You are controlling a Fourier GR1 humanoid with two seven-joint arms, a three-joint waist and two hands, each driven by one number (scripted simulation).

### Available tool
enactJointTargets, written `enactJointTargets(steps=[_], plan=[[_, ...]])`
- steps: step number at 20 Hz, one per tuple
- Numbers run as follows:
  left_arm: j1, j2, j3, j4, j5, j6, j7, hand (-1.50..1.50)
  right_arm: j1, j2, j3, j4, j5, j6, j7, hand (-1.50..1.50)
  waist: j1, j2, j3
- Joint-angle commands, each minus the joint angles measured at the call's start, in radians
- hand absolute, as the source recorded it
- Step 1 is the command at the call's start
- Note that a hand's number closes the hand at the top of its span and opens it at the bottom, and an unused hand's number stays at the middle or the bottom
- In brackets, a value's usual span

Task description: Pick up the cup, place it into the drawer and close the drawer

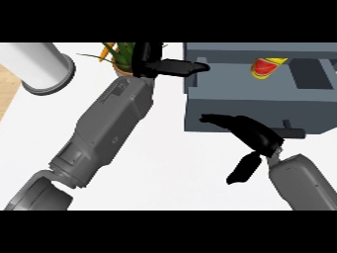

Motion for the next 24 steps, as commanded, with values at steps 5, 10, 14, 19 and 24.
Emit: enactJointTargets(steps=[5,10,14,19,24], plan=[[0.132,0.048,0.002,-0.107,0.007,-0.052,0.007,-1.50,-0.220,0.042,-0.059,0.519,0.118,-0.137,-0.193,1.50,0.068,0.004,0.002],[0.158,0.078,0.002,-0.176,0.019,-0.072,0.059,-1.50,-0.334,0.032,-0.153,0.690,0.089,-0.199,-0.329,1.50,0.094,0.008,0.003],[0.214,0.119,-0.007,-0.217,0.013,-0.110,0.050,-1.50,-0.421,0.001,-0.243,0.779,0.057,-0.260,-0.367,1.50,0.123,0.017,0.004],[0.259,0.169,-0.009,-0.254,0.022,-0.171,0.076,-1.50,-0.537,-0.048,-0.317,0.861,0.031,-0.281,-0.332,1.50,0.149,0.027,0.003],[0.293,0.153,-0.025,-0.282,0.020,-0.183,0.072,-1.50,-0.565,-0.097,-0.360,0.851,-0.014,-0.236,-0.314,1.50,0.176,0.029,0.003]])
